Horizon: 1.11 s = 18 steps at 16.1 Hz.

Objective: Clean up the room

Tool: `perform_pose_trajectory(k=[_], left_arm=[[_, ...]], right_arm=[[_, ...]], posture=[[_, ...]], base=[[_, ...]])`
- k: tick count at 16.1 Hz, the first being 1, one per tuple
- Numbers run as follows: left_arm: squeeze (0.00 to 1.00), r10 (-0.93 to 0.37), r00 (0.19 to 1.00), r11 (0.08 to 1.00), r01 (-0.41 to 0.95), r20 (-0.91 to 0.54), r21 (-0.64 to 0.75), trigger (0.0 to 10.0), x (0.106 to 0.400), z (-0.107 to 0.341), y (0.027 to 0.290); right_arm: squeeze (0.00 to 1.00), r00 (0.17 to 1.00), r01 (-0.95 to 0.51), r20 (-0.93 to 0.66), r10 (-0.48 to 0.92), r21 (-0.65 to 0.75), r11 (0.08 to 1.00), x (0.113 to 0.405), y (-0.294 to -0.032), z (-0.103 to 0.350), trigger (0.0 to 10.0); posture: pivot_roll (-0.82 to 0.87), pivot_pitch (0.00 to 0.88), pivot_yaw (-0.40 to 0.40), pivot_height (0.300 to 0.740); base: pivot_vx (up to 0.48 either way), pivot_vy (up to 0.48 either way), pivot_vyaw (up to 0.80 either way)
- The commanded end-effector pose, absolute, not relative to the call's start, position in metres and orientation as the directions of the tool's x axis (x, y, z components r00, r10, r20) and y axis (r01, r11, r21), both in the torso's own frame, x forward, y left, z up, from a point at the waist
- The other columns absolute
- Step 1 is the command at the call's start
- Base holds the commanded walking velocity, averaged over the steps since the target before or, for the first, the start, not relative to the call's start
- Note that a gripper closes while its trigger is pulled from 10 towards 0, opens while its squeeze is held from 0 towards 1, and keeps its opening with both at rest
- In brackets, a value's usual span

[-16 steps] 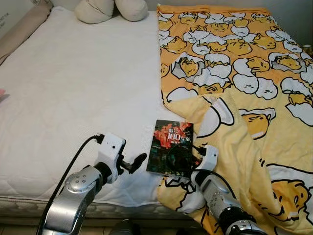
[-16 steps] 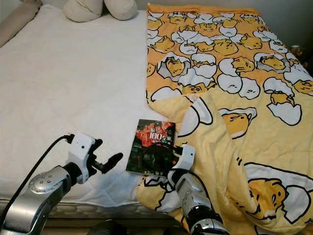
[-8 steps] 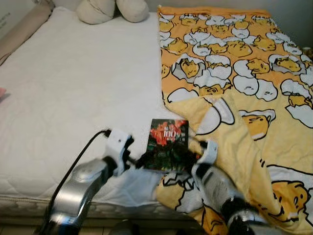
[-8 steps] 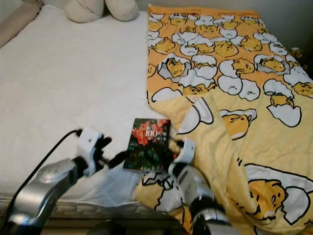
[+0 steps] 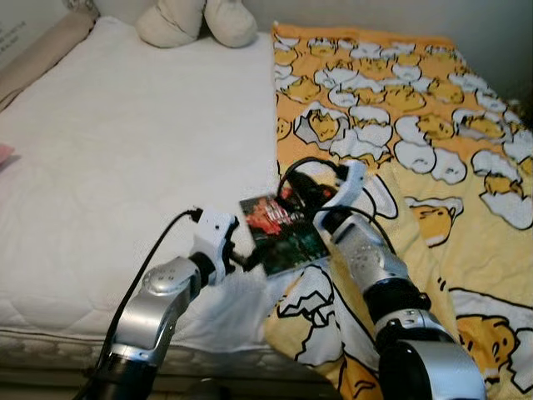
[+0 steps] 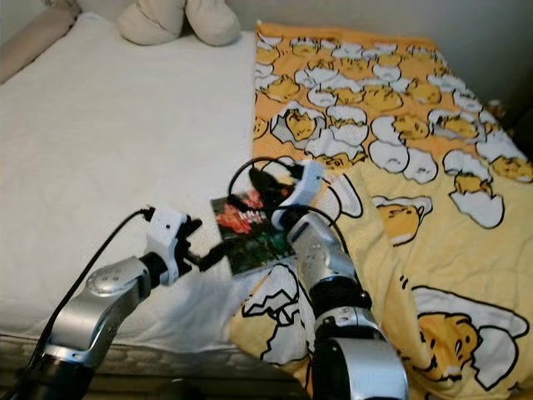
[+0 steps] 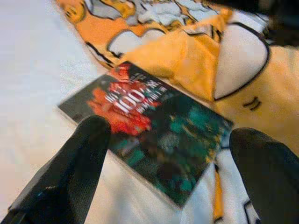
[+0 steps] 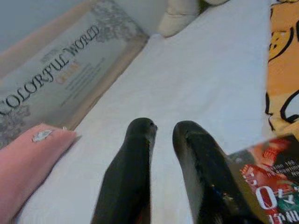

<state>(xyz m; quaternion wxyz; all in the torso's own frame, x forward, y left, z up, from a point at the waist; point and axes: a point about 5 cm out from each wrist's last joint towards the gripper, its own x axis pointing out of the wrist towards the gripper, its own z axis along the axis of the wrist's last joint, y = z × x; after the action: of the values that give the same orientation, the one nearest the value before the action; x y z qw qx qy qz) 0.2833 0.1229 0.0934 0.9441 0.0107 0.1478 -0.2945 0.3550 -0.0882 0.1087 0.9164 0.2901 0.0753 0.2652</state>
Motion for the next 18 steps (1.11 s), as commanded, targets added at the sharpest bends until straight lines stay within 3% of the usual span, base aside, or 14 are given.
perform_pose_trajectory(k=[1,4,5,6,7,8,9,14,18], left_arm=[[0.00,-0.512,0.807,0.852,0.520,-0.294,-0.055,10.0,0.285,0.090,0.128],[0.00,-0.487,0.830,0.869,0.492,-0.272,-0.056,10.0,0.284,0.089,0.127],[0.00,-0.479,0.835,0.874,0.483,-0.271,-0.054,10.0,0.283,0.087,0.126],[0.00,-0.473,0.840,0.877,0.477,-0.267,-0.054,10.0,0.283,0.086,0.126],[0.00,-0.457,0.851,0.887,0.459,-0.259,-0.060,10.0,0.284,0.086,0.126],[0.00,-0.456,0.852,0.888,0.457,-0.258,-0.060,10.0,0.284,0.085,0.126],[0.00,-0.445,0.863,0.894,0.445,-0.237,-0.058,10.0,0.284,0.087,0.127],[0.00,-0.396,0.899,0.917,0.397,-0.186,-0.034,10.0,0.280,0.093,0.136],[0.00,-0.363,0.913,0.932,0.349,-0.187,-0.101,10.0,0.290,0.087,0.139]], right_arm=[[0.00,0.859,-0.422,-0.008,0.512,0.556,0.716,0.354,-0.095,0.103,0.0],[0.00,0.864,-0.402,-0.052,0.501,0.529,0.748,0.347,-0.097,0.092,0.0],[0.00,0.887,-0.345,-0.129,0.444,0.454,0.821,0.345,-0.106,0.081,0.0],[0.00,0.895,-0.333,-0.167,0.413,0.366,0.869,0.343,-0.111,0.077,1.7],[0.00,0.915,-0.328,-0.202,0.348,0.126,0.936,0.340,-0.121,0.069,10.0],[0.00,0.919,-0.328,-0.203,0.338,0.080,0.941,0.339,-0.122,0.068,10.0],[1.00,0.930,-0.306,-0.203,0.307,0.034,0.951,0.338,-0.126,0.065,10.0],[1.00,0.949,-0.201,-0.246,0.199,0.016,0.979,0.334,-0.137,0.051,10.0],[1.00,0.974,-0.163,-0.153,0.169,0.051,0.985,0.334,-0.141,0.060,10.0]], posture=[[0.05,0.000,-0.049,0.740],[0.05,0.000,-0.056,0.740],[0.05,0.000,-0.059,0.740],[0.05,0.000,-0.058,0.740],[0.05,0.000,-0.053,0.740],[0.05,0.000,-0.052,0.740],[0.05,0.000,-0.046,0.740],[0.08,0.000,-0.029,0.740],[0.05,0.000,-0.035,0.740]], base=[[0.000,0.000,0.00],[0.000,0.000,0.00],[0.000,0.000,0.00],[0.000,0.000,0.00],[0.000,0.000,0.00],[0.000,0.000,0.00],[0.000,0.000,0.00],[0.000,0.000,0.00],[0.000,0.000,0.00]])
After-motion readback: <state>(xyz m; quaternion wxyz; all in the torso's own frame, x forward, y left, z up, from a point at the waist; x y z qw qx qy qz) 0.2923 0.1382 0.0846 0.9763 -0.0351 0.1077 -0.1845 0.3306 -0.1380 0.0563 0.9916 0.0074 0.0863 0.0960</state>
